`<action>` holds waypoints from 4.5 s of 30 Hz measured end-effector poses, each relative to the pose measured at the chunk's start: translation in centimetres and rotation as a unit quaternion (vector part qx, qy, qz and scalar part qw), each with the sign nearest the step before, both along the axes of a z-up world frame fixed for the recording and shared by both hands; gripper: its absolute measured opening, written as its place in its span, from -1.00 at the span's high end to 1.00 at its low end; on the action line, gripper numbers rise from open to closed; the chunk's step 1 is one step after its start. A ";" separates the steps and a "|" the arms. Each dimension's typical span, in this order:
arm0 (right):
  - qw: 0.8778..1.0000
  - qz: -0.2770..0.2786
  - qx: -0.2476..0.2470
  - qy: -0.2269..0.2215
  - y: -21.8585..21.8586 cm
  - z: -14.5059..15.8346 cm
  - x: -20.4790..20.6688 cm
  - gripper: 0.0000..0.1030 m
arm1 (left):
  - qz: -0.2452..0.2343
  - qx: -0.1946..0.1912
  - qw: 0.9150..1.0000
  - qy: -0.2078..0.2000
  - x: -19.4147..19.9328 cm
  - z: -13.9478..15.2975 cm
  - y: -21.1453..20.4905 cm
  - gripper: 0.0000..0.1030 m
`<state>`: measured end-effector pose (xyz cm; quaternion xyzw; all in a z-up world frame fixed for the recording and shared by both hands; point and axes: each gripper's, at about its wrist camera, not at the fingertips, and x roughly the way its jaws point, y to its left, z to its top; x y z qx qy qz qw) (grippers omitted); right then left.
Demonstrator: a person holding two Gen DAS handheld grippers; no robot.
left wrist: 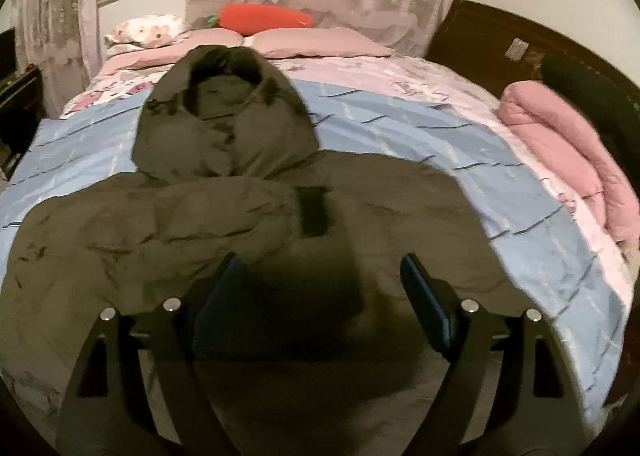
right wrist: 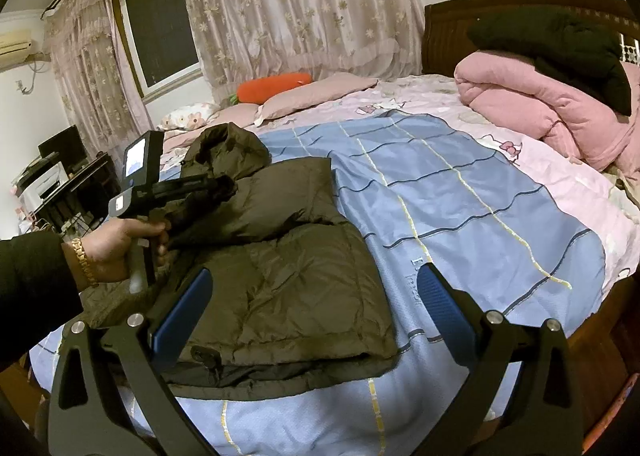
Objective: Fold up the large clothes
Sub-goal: 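Lay the sleeve across the jacket front and open the left tool, then move both tools toward the jacket hood, then close both tools on the edges of the jacket hood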
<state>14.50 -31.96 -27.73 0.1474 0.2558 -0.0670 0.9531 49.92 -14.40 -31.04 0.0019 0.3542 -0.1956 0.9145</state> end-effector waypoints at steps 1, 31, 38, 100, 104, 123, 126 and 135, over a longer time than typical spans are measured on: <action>1.000 0.000 0.000 -0.002 0.1 0.0 0.0 -0.97 | -0.007 -0.018 1.000 0.002 -0.8 0.7 0.0 -0.64; 0.995 0.068 -0.067 -0.015 12.4 7.0 -6.7 -0.97 | 0.178 0.088 0.979 -0.032 -37.9 12.2 19.7 -0.96; 0.994 0.063 -0.090 -0.024 13.3 9.3 -8.6 -0.97 | 0.167 0.056 0.983 -0.048 -40.0 14.0 19.6 -0.96; 0.976 0.160 -0.042 0.142 11.9 12.9 43.8 -0.97 | 0.064 0.109 0.986 0.105 14.3 14.1 15.0 -0.96; 0.973 0.151 -0.045 0.168 11.6 11.1 51.0 -0.97 | 0.073 0.091 0.983 0.142 20.9 12.0 14.7 -0.96; 0.949 0.113 -0.072 0.285 11.5 -0.2 71.8 -0.92 | 0.079 0.139 0.964 0.212 40.6 1.6 8.9 -0.96; 0.945 0.100 -0.079 0.301 11.2 -1.8 73.4 -0.78 | 0.097 0.166 0.960 0.205 41.7 0.4 8.4 -0.96; 0.933 0.087 -0.107 0.331 10.1 -5.4 76.1 0.32 | 0.150 0.182 0.945 0.227 44.6 -3.5 10.1 -0.11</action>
